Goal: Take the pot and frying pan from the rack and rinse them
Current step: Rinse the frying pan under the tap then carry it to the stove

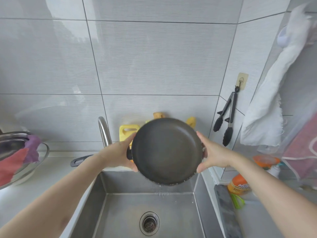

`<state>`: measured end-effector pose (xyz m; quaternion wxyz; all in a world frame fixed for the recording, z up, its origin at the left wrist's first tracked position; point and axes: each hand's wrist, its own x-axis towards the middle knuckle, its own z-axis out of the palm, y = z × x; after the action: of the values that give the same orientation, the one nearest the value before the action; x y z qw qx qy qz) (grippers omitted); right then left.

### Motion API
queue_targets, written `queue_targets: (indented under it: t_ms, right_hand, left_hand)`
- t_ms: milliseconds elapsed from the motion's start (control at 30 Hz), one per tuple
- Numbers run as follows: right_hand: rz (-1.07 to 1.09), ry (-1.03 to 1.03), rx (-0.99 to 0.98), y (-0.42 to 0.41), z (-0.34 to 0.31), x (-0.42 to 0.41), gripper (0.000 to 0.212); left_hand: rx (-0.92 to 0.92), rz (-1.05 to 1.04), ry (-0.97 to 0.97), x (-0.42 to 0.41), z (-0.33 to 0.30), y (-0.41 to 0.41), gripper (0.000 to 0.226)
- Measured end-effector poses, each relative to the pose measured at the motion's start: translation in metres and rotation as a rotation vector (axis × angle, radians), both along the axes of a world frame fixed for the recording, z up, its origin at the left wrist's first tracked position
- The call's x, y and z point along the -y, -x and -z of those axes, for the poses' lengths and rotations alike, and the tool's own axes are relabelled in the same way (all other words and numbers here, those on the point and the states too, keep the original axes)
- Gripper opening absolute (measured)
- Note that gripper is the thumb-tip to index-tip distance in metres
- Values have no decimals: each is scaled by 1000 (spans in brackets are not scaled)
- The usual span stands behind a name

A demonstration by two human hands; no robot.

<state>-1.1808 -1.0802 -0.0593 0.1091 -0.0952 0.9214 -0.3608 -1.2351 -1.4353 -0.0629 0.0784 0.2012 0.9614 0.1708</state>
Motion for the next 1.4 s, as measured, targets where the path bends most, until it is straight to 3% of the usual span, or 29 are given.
queue_targets:
  t_ms: [100,200,500,733,867,1067,1400]
  right_hand:
    - [-40,51,109,-4,11,-5,124]
    - [-23,65,140,-12,17,-4,113]
    - [60,144,184,-35,30,-11,118]
    - [224,223,191,-105,37,-60,105]
    - [322,259,152,-172,29,-101,95]
    - [580,266,104,-306,21,-176,99]
    - [1037,238,118,-612,-2,-279,107]
  left_hand:
    - [181,110,-80,0,11,0,111]
    - [210,127,-51,-1,19,-3,110]
    - [265,185,-38,-12,11,-3,108]
    - [330,405,12,-80,-14,-10,107]
    - [322,481,72,-146,-22,-27,105]
    - [349,733,90,-280,-32,-94,103]
    - [355,1158,97,-508,-30,-313,107]
